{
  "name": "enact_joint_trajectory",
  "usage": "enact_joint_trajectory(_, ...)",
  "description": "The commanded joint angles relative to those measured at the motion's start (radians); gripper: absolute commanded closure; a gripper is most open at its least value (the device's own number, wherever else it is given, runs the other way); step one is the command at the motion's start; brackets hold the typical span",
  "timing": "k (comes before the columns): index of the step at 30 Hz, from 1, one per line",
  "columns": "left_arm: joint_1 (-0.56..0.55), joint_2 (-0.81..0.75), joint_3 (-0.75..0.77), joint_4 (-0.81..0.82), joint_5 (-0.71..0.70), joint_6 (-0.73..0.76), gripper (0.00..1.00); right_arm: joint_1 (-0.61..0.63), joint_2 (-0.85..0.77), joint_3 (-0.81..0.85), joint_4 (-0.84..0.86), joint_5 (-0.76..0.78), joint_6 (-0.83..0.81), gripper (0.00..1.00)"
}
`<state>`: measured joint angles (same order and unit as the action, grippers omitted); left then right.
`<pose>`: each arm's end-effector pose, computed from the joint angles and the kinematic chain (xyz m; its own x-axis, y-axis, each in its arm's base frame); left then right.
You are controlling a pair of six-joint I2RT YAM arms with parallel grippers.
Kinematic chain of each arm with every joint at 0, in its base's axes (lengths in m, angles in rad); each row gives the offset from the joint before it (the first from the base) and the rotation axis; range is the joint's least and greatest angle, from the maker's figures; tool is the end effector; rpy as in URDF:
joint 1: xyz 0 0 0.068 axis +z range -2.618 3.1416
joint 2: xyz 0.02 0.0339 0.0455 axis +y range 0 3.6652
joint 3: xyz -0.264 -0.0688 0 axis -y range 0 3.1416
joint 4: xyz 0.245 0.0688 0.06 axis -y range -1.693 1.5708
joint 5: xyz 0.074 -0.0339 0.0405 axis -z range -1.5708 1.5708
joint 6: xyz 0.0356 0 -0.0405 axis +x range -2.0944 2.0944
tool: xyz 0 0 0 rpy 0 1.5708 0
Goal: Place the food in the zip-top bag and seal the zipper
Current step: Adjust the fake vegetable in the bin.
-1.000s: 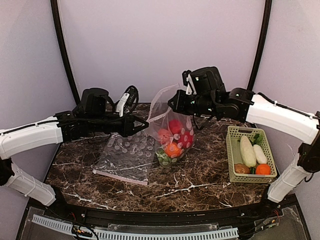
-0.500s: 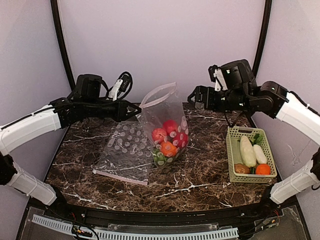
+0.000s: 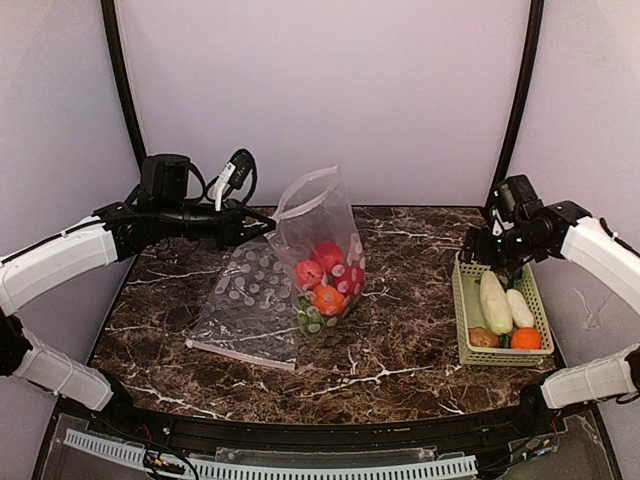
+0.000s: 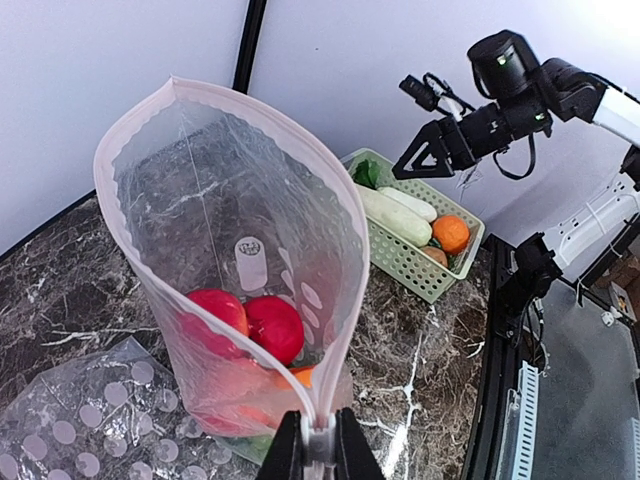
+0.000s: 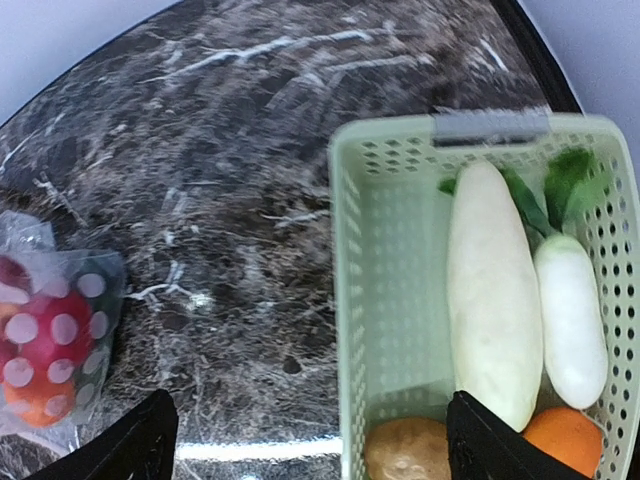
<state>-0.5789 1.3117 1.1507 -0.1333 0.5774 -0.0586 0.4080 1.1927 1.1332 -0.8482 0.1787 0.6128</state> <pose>0.2431 -0.1821 0.3585 -0.2948 0.1341 -0.9461 0.8799 0.4241 -0.2141 0.2208 0.0885 0.3183 -0.7586 0.2887 -0.5841 0.1788 0.9543 0.2395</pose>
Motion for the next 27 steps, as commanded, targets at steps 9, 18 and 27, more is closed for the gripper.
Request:
enact_joint_trajectory(9,0.028,-0.088,-0.114,0.164,0.080,-0.045,0.99,-0.276,-0.198,-0.332,-0.030,-0.101,0.221,0.12)
enact_joint_trajectory(18,0.031,-0.084,-0.106,0.151,0.064,-0.042,0.99,-0.280,-0.198,-0.408,-0.074,-0.218,0.241,0.23)
enact_joint_trajectory(27,0.031,-0.099,-0.105,0.140,0.041,-0.022,0.99,-0.179,-0.146,-0.450,-0.093,-0.240,0.389,0.20)
